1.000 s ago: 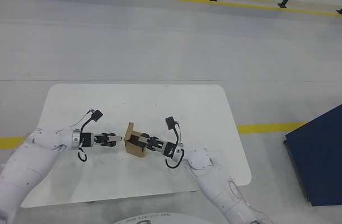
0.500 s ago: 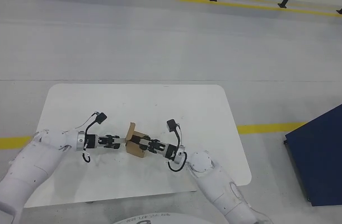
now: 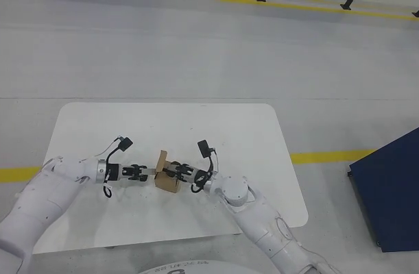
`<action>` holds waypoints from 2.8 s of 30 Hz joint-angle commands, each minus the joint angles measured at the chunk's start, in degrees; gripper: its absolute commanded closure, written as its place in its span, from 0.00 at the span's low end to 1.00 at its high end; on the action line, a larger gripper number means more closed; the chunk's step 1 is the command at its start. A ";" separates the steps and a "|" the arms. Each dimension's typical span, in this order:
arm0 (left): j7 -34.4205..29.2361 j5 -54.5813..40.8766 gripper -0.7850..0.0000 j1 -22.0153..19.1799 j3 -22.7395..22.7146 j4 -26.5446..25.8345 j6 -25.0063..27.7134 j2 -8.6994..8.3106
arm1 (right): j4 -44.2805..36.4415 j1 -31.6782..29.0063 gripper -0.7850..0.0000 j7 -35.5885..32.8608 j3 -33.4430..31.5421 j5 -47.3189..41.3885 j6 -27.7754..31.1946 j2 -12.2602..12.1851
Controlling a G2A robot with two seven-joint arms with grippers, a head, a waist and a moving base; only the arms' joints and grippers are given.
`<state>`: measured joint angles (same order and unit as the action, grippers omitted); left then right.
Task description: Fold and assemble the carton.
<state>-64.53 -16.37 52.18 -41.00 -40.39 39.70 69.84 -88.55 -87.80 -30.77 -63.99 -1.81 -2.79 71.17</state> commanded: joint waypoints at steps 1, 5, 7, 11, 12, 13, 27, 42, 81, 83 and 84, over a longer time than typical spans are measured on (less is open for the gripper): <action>0.01 0.05 0.15 -0.23 0.19 0.33 -0.06 0.21 | -0.02 0.39 1.00 -0.04 0.26 0.14 -0.89 0.02; -0.22 0.59 0.18 -0.94 0.78 1.01 -0.18 0.71 | 0.07 0.75 1.00 -0.10 0.69 0.49 -1.39 0.01; 0.17 1.27 0.35 -1.44 1.13 1.26 0.19 1.01 | 0.13 0.85 1.00 -0.08 0.81 0.52 -1.53 0.00; 0.33 1.39 0.51 -2.24 1.86 1.85 0.37 1.68 | 0.22 1.21 1.00 -0.41 1.04 0.68 -1.73 -0.05; 0.35 1.48 0.51 -2.37 1.98 2.00 0.40 1.78 | 0.25 1.23 1.00 -0.40 1.05 0.68 -1.69 -0.06; 0.41 1.49 0.52 -2.55 2.13 2.22 0.46 1.93 | 0.27 1.24 1.00 -0.39 1.08 0.66 -1.66 -0.07; 2.98 0.35 0.56 -3.54 3.88 2.84 3.03 2.89 | 0.57 1.25 1.00 -0.43 0.52 -0.80 -0.42 -0.32; 3.94 -2.27 0.46 -3.76 6.18 1.84 4.00 2.10 | 0.68 -10.46 1.00 -4.51 -10.34 -8.14 20.03 -2.84; 5.47 -6.86 0.52 -4.75 11.43 0.86 5.52 0.02 | -2.87 -4.46 0.53 4.07 -3.14 -6.88 -2.26 -1.75; 5.49 -6.97 0.51 -4.87 11.66 0.97 5.54 0.04 | -2.73 -4.51 0.53 3.60 -3.77 -8.39 -1.97 -1.80; 5.54 -6.99 0.52 -4.92 11.77 1.05 5.60 0.05 | -2.66 -4.67 0.53 3.40 -4.07 -8.66 -1.57 -1.86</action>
<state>-59.06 -23.33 47.31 -29.33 -39.42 45.24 69.88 -91.28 -92.34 -27.15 -67.81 -10.23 -4.71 69.37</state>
